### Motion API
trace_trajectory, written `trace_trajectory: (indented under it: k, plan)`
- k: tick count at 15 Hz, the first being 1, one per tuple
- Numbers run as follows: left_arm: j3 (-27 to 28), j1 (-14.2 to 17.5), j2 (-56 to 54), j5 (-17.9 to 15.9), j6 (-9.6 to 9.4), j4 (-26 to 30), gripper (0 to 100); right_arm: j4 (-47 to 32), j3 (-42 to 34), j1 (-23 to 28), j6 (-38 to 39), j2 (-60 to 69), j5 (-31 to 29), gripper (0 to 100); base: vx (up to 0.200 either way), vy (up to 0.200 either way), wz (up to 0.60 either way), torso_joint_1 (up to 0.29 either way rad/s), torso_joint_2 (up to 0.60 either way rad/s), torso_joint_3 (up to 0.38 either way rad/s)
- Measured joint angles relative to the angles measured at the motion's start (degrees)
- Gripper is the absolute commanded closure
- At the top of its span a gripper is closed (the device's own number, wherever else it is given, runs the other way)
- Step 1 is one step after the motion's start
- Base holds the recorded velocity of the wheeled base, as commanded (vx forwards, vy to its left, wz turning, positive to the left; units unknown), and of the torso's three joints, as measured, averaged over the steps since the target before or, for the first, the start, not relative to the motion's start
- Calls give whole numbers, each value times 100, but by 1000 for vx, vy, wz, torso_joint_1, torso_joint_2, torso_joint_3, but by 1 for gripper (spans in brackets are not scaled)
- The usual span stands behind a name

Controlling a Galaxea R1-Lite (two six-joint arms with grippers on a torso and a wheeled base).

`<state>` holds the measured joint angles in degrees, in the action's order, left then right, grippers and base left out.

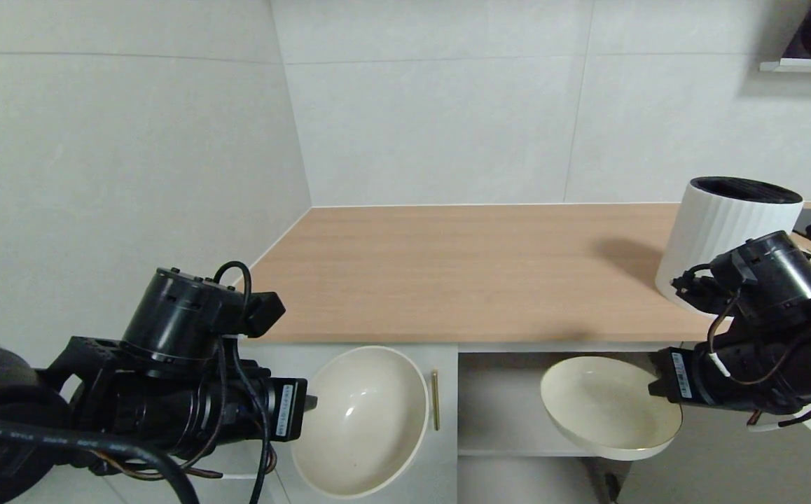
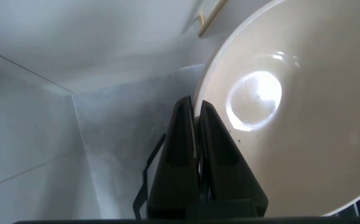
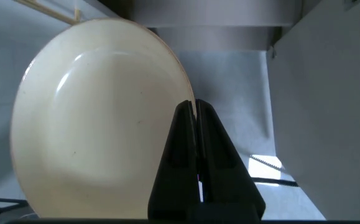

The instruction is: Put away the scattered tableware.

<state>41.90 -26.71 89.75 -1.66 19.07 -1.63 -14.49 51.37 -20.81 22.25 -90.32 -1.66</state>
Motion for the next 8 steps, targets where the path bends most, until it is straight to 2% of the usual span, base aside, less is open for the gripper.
trace_trajectory:
  k: [8]
  plan:
    - [0, 0, 7, 11, -2, -2, 100, 0, -63, -88, -104, -6, 7, 100, 0, 0, 0, -194, 486, 295]
